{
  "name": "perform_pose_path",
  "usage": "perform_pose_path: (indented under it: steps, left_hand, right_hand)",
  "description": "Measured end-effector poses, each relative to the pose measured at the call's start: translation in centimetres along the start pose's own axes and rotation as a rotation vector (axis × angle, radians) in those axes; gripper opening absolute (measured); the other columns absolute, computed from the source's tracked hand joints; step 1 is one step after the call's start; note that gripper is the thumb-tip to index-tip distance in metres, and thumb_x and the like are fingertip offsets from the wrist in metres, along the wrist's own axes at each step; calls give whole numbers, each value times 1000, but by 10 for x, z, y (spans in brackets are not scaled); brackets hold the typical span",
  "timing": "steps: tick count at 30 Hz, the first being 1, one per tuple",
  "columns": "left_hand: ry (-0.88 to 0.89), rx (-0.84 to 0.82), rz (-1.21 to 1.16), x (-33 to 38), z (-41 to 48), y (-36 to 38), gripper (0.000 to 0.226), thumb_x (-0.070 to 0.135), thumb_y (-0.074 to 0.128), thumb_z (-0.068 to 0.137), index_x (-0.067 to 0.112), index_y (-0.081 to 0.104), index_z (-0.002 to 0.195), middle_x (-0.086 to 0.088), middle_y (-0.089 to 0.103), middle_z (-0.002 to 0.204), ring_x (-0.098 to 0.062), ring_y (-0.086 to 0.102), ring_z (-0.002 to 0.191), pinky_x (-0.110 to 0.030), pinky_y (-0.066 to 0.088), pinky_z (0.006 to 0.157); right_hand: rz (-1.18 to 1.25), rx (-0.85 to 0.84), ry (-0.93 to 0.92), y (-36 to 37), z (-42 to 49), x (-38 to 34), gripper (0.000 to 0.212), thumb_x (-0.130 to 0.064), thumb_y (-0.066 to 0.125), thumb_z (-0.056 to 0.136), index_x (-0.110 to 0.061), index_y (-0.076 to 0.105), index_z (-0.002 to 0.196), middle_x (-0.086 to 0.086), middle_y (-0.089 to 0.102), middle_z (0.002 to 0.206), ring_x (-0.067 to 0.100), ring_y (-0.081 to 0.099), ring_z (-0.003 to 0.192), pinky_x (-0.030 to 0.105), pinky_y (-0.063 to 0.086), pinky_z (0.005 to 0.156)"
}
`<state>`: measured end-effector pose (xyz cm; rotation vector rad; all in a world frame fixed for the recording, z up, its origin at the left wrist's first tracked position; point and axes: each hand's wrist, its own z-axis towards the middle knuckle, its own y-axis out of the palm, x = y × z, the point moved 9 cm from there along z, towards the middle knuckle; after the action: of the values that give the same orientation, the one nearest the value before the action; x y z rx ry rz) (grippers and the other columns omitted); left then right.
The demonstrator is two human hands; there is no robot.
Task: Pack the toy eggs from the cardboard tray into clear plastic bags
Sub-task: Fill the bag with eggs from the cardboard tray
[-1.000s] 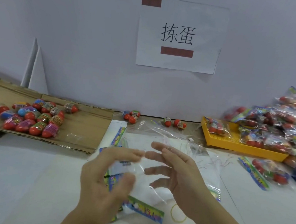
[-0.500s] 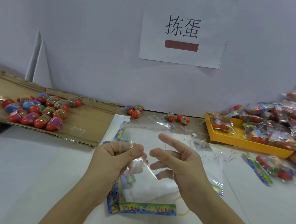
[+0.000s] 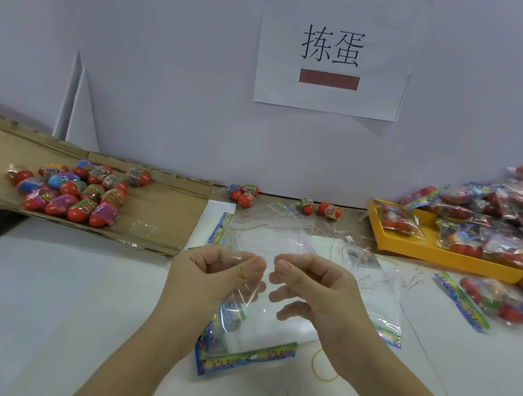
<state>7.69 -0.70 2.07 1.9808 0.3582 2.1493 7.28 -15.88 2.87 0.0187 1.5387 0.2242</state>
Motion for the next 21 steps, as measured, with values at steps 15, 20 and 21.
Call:
perform_pose_path:
  steps: [15, 20, 21]
  left_hand:
    - [-12, -23, -180, 9, -5, 1, 25, 46, 70, 75, 41, 76, 98, 13, 75, 102, -2, 69, 98, -24, 53, 75]
    - [112, 267, -315, 45, 6, -55, 27, 26, 54, 92, 20, 80, 86, -4, 76, 96, -15, 73, 87, -34, 53, 76]
    - [161, 281, -293, 51, 6, -63, 25, 29, 57, 86, 23, 81, 80, -2, 76, 88, -13, 73, 80, -34, 52, 76]
  right_hand:
    - [-587, -469, -399, 78, -7, -34, 45, -37, 69, 79, -39, 61, 124, -19, 59, 121, 8, 56, 113, 24, 47, 90]
    - [-97, -96, -421, 73, 61, -58, 11, -17, 67, 83, -23, 75, 89, -1, 72, 79, 13, 64, 64, 23, 52, 60]
    - [-137, 3, -401, 76, 81, -51, 16, -10, 64, 87, -23, 72, 86, -2, 70, 74, 11, 61, 61, 22, 50, 56]
